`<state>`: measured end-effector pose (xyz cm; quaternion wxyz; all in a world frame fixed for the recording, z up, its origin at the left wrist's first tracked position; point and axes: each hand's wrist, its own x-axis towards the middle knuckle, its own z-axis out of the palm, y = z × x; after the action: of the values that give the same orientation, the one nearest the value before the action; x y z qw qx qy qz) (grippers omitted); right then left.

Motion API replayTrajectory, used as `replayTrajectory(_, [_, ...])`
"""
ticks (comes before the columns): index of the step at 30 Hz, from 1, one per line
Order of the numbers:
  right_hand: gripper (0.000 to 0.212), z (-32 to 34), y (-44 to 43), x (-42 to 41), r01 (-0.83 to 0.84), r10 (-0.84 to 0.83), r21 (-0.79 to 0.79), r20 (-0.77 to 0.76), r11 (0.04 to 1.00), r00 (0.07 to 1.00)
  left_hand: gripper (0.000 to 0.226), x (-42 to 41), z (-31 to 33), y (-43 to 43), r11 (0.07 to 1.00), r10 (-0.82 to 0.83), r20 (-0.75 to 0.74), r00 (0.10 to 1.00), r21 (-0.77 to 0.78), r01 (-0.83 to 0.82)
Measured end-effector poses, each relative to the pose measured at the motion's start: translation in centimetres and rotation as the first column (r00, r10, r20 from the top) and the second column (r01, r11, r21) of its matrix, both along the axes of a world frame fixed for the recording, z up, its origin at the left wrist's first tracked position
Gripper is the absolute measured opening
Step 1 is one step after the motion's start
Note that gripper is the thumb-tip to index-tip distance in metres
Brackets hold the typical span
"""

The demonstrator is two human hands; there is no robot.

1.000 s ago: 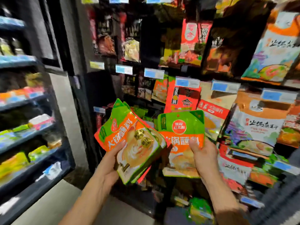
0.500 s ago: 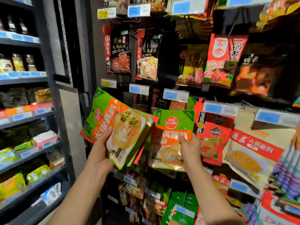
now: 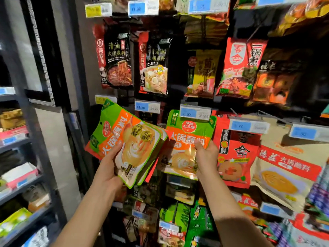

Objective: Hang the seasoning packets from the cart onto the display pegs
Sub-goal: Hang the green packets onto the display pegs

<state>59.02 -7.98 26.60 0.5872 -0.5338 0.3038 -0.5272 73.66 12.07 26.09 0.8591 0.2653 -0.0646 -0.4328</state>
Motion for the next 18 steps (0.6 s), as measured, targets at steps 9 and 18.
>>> replayTrajectory(9, [0.018, 0.3, -0.3, 1.5, 0.149, -0.148, 0.0, -0.088, 0.989, 0.985, 0.044, 2.3, -0.7, 0.2, 0.999, -0.018, 0.04, 0.999, 0.051, 0.016])
replayTrajectory(18, [0.022, 0.4, -0.6, 1.8, 0.198, -0.192, 0.077, -0.078, 0.977, 0.978, 0.037, 3.5, -1.2, 0.4, 0.998, 0.028, 0.061, 0.998, 0.054, -0.031])
